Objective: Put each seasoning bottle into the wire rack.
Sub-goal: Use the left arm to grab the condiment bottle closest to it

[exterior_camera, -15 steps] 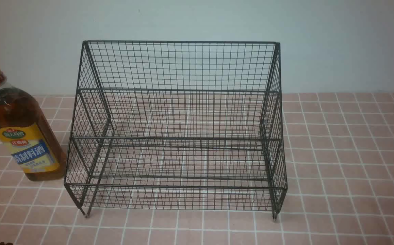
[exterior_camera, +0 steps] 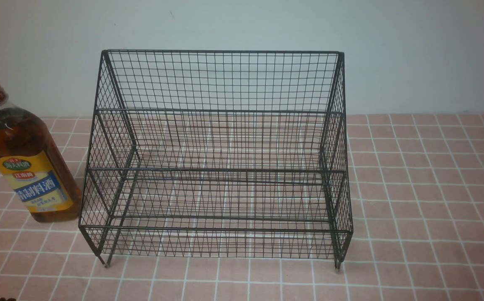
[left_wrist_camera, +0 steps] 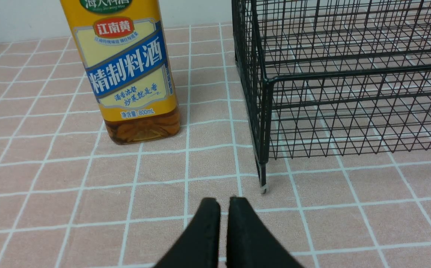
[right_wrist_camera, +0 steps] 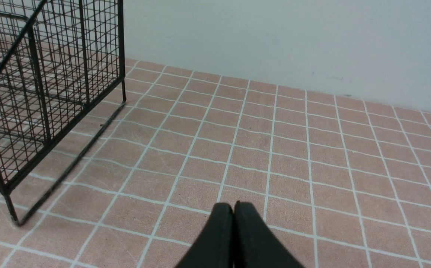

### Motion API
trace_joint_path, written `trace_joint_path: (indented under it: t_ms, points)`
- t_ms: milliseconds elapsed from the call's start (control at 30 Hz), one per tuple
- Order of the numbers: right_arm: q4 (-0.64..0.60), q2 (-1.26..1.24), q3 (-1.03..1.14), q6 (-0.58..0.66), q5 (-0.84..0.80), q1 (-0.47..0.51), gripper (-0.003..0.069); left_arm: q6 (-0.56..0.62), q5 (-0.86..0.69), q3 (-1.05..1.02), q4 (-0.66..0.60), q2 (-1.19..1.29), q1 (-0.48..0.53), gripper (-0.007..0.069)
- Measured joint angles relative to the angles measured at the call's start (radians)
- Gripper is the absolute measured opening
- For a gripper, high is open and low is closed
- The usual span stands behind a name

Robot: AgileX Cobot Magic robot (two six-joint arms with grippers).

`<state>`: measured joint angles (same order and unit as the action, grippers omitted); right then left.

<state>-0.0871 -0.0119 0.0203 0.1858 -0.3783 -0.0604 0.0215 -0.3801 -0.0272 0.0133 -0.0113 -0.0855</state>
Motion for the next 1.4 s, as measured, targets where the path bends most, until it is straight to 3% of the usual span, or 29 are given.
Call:
trace_joint_path:
  t_ms: [600,800,933,1100,1400]
  points:
    - [0.000,0.000,0.000,0.000,0.000,0.000,-0.0014,-0.006,0.028,-0.001,0.002,0.000,0.000,0.0014]
    - [0.000,0.000,0.000,0.000,0.000,0.000,-0.0014,-0.141,0.326,-0.002,-0.205,0.000,0.000,0.0014]
    - [0.000,0.000,0.000,0.000,0.000,0.000,-0.0014,-0.146,0.543,-0.002,-0.245,0.000,0.000,0.0014]
    - [0.000,0.000,0.000,0.000,0.000,0.000,-0.0014,-0.015,0.856,0.005,-0.266,0.044,0.000,0.0014]
    - [0.000,0.000,0.000,0.000,0.000,0.000,-0.0014,0.219,0.816,0.273,-0.300,0.432,0.000,0.0014]
